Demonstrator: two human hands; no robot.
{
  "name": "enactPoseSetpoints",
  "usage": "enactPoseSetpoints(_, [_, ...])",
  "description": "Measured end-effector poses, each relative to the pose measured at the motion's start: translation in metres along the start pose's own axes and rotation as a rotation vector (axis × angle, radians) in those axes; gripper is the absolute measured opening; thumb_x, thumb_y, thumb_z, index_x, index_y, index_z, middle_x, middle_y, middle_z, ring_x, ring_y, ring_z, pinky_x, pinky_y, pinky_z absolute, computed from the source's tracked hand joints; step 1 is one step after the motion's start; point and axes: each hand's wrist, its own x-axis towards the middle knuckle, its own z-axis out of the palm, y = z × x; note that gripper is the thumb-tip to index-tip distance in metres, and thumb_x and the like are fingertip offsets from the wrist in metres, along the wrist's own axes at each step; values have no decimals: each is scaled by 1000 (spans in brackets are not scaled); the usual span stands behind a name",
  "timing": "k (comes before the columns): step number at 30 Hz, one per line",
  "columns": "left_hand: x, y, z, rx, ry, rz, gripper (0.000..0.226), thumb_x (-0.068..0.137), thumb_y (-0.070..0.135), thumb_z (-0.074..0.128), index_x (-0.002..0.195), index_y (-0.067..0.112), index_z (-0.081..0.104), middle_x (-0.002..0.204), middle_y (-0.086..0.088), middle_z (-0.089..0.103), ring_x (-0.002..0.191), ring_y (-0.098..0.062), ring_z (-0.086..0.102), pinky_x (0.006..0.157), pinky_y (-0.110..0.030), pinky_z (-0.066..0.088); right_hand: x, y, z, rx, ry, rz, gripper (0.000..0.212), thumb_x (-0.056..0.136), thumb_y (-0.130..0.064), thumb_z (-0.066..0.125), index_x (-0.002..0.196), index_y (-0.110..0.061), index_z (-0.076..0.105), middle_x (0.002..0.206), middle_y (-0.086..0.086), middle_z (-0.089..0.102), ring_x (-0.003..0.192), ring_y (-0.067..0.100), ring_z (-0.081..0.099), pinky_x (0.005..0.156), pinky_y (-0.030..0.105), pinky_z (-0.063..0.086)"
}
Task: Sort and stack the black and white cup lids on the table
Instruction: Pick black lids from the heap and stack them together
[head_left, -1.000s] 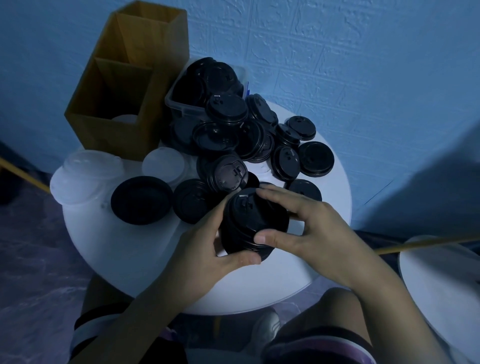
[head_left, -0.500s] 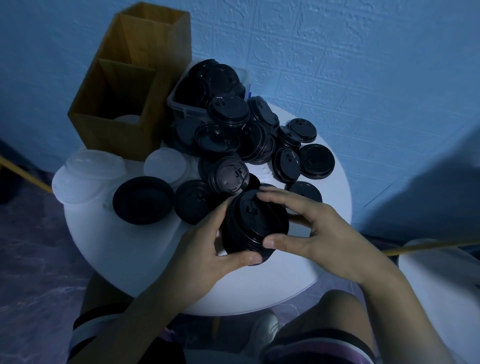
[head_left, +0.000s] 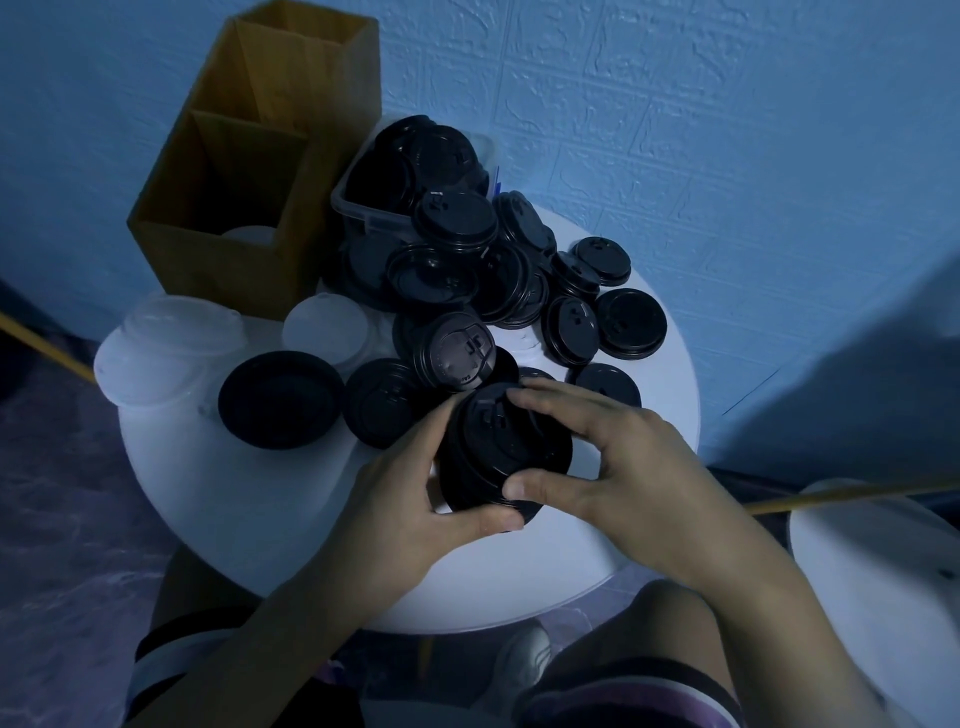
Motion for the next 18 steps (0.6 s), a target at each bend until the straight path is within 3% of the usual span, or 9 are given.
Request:
enactPoseSetpoints(3, [0, -1, 1, 9, 25, 14, 93, 69, 32, 94, 141, 59, 41, 130, 29, 62, 123, 6, 57, 96, -14, 48, -2, -4, 4, -17, 56, -7, 70, 75, -56, 78, 141, -43, 56, 146, -29, 49, 121, -24, 33, 95, -8, 22])
enactPoseSetpoints(6, [-2, -1, 2, -5, 35, 13, 108, 68, 41, 91, 146, 69, 22, 138, 34, 55, 126, 15, 51, 93, -1, 40, -4, -6, 6, -33, 72, -2, 71, 75, -58, 77, 141, -42, 56, 139, -29, 54, 115, -25, 33, 89, -8, 25])
enactPoseSetpoints(11, [-4, 0, 3, -36, 18, 26, 102, 71, 44, 86, 150, 63, 25, 144, 24, 55, 131, 8, 51, 97, -5, 42, -9, 3, 16, 113, 97, 70, 79, 68, -67, 76, 140, -48, 49, 121, -31, 65, 116, -8, 56, 93, 4, 38])
enactPoseSetpoints(16, [-5, -4, 1, -22, -40, 36, 100, 77, 46, 85, 153, 58, 21, 149, 27, 48, 139, 5, 45, 111, -25, 44, -16, 18, 31, 368, 128, 113, 87, 66, -65, 79, 144, -41, 50, 123, -31, 66, 122, -6, 59, 107, 29, 47])
enactPoseSetpoints(18, [-6, -4, -1, 12, -57, 50, 97, 79, 53, 79, 155, 56, 18, 152, 28, 44, 140, 6, 42, 112, -23, 41, -16, 19, 35, 414, 132, 114, 87, 67, -62, 80, 145, -39, 50, 124, -29, 67, 122, -4, 60, 108, 33, 47])
